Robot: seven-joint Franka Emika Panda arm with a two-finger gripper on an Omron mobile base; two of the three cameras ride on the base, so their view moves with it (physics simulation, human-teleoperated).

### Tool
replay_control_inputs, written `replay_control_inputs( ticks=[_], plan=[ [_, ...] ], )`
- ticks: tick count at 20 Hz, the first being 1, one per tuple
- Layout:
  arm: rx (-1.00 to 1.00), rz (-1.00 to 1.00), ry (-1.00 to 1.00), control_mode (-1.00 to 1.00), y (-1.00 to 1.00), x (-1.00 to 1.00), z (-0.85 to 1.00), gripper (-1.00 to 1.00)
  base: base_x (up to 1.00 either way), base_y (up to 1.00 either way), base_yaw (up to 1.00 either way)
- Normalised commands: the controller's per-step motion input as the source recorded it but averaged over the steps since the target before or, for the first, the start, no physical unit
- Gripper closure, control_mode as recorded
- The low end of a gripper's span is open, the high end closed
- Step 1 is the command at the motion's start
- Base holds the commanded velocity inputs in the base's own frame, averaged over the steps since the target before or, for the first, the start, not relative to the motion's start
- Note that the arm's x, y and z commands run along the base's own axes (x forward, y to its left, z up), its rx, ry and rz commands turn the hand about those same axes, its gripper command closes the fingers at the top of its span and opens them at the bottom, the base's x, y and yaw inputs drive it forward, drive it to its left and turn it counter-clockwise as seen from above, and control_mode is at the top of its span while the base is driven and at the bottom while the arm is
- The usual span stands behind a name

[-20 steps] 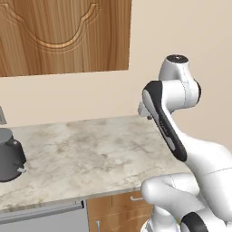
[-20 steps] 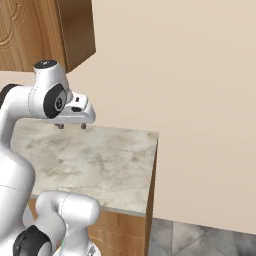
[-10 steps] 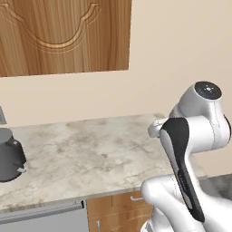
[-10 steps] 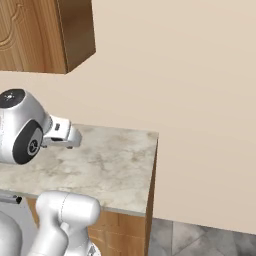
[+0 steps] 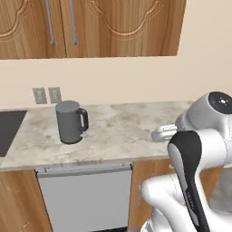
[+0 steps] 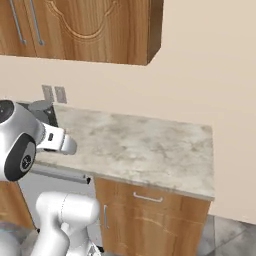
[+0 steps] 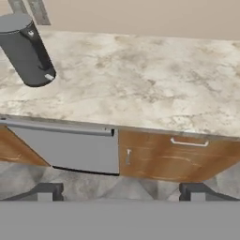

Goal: Navigate to the fridge.

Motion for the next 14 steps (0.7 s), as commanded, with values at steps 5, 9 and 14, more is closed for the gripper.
replay_control_inputs(
  ticks=[5, 9, 14],
  plan=[
    [0.00, 0.00, 0.00, 1.00, 0.00, 0.00, 0.00, -1.00, -0.01, 0.97, 0.66],
    [0.00, 0.00, 0.00, 1.00, 0.00, 0.00, 0.00, -1.00, 0.00, 0.67, 0.80],
    [0.00, 0.00, 0.00, 1.00, 0.00, 0.00, 0.00, -1.00, 0.00, 0.43, 0.88]
  ],
)
